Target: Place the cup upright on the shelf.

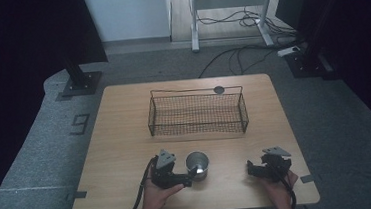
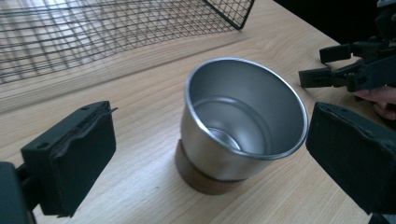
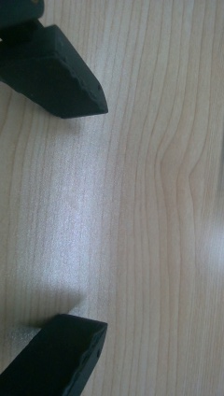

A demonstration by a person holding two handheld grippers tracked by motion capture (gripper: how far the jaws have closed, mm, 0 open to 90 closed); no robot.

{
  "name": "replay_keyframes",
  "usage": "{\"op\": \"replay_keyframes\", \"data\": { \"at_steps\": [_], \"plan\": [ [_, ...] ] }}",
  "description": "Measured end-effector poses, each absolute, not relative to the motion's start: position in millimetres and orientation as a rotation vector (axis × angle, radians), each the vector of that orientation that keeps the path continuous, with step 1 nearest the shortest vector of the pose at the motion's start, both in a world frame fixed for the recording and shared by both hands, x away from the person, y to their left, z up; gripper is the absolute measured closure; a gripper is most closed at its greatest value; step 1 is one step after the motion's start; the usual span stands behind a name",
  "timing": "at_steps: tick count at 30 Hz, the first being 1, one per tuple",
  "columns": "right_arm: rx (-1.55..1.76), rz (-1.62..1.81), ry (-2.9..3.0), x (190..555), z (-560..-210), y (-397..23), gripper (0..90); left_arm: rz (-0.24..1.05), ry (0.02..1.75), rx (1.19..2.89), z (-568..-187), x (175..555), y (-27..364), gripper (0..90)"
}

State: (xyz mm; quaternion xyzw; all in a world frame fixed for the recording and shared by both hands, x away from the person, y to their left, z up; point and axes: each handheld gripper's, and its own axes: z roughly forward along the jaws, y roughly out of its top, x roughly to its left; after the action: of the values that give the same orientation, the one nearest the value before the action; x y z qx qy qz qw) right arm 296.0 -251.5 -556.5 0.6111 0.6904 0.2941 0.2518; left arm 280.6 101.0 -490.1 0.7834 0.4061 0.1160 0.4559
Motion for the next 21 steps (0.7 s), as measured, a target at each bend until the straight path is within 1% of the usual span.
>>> {"op": "replay_keyframes", "data": {
  "at_steps": [12, 16, 21],
  "plan": [
    [1.662, 0.8, 1.878, 296.0, -556.5, -251.5, 0.0, 0.268, 0.987, 1.966, -498.7, 283.0, 82.0, 0.6],
    [1.662, 0.8, 1.878, 296.0, -556.5, -251.5, 0.0, 0.285, 0.976, 2.013, -504.6, 285.4, 74.5, 0.6],
    [1.662, 0.8, 1.878, 296.0, -556.5, -251.5, 0.0, 0.296, 0.986, 2.003, -508.7, 289.1, 69.3, 1.3]
  ]
}}
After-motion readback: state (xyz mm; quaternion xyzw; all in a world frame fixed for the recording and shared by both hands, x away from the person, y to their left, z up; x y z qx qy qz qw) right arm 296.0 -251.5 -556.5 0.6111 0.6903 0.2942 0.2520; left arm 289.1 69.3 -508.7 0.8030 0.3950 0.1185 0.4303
